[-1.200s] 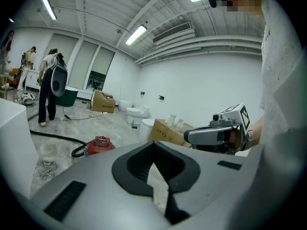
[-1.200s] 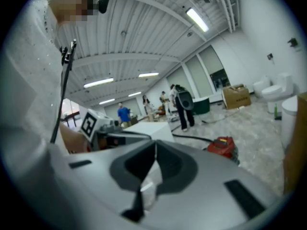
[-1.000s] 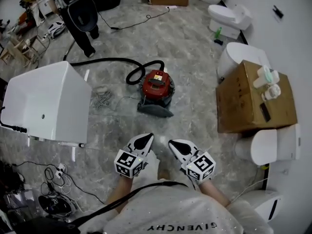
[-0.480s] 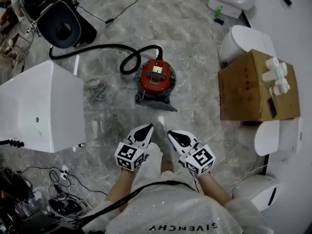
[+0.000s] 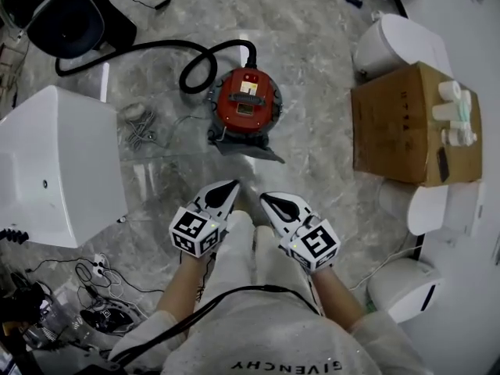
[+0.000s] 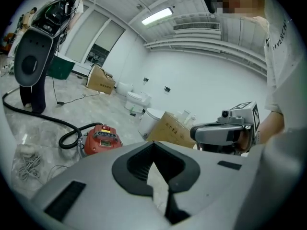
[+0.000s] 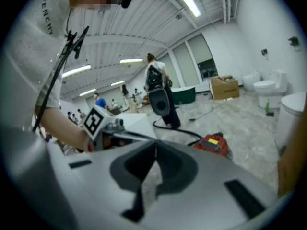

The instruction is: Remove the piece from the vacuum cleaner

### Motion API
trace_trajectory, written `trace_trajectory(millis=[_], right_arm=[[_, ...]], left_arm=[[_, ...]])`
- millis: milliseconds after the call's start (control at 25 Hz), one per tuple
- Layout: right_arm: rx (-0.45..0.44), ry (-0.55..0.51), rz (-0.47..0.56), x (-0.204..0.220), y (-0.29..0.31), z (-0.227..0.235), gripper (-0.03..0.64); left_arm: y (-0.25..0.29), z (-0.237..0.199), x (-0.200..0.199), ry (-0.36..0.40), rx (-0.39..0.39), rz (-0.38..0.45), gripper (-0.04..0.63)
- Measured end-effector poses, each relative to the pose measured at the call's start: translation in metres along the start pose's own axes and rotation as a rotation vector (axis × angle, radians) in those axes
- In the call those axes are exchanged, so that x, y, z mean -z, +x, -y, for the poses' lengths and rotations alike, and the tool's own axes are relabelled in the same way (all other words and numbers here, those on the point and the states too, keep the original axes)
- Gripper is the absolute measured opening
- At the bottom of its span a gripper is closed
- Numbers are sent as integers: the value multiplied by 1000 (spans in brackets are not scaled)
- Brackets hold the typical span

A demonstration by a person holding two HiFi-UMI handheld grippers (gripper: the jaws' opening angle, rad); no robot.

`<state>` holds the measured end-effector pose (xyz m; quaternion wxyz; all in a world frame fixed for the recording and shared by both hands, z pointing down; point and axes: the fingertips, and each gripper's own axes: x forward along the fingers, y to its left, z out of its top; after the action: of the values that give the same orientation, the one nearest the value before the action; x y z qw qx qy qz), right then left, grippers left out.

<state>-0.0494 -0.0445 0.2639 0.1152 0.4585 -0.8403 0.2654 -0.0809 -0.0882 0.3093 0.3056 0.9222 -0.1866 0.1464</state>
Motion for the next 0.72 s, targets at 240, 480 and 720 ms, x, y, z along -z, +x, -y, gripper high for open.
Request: trace_trajectory(millis=[240, 480, 720], right_arm=[[-4, 59, -29, 45, 34, 25, 15], [5, 129, -6, 94, 76, 67, 15], [-32, 109, -36, 137, 106, 88, 17]], left_arm=[[17, -21, 37, -41, 33, -18, 15], [44, -63, 72, -38, -13, 18, 15], [66, -89, 103, -11, -26, 21, 15]])
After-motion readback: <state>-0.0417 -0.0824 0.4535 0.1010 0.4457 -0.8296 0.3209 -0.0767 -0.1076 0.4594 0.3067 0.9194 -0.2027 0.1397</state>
